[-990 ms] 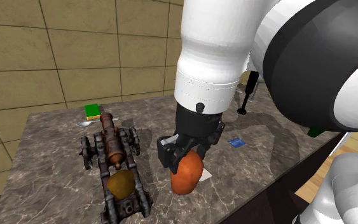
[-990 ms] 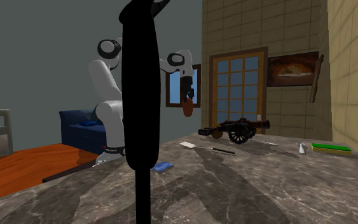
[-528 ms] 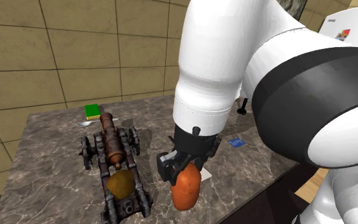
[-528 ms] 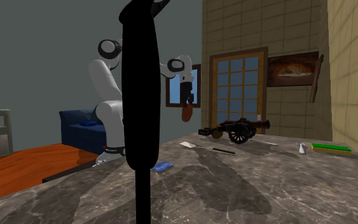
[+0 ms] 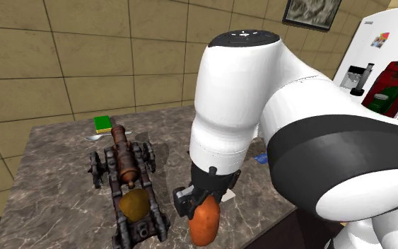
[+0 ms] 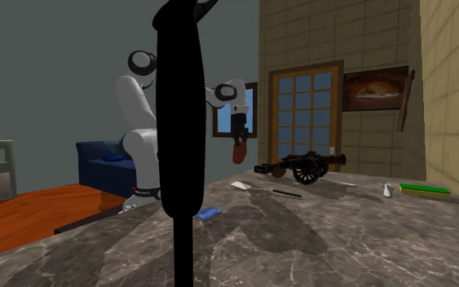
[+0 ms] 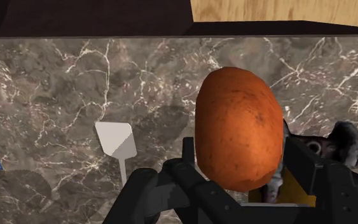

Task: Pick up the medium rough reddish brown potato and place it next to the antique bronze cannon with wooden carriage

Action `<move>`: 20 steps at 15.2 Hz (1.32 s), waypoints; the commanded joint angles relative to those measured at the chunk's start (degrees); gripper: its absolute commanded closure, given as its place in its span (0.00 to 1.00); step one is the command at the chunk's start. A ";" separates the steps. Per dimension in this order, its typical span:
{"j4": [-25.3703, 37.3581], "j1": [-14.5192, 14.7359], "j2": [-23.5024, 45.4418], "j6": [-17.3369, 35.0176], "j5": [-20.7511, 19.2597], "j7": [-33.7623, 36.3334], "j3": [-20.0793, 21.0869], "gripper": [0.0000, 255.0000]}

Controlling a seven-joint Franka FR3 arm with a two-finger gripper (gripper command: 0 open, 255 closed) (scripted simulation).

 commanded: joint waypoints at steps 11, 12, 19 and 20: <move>-6.02 -0.96 4.36 9.90 -1.59 2.64 2.88 1.00; -6.46 -1.09 4.84 10.75 -1.83 2.94 3.15 1.00; -9.30 -2.42 9.03 17.07 -4.50 5.79 5.31 1.00; -9.30 -2.40 9.04 17.07 -4.51 5.79 5.29 1.00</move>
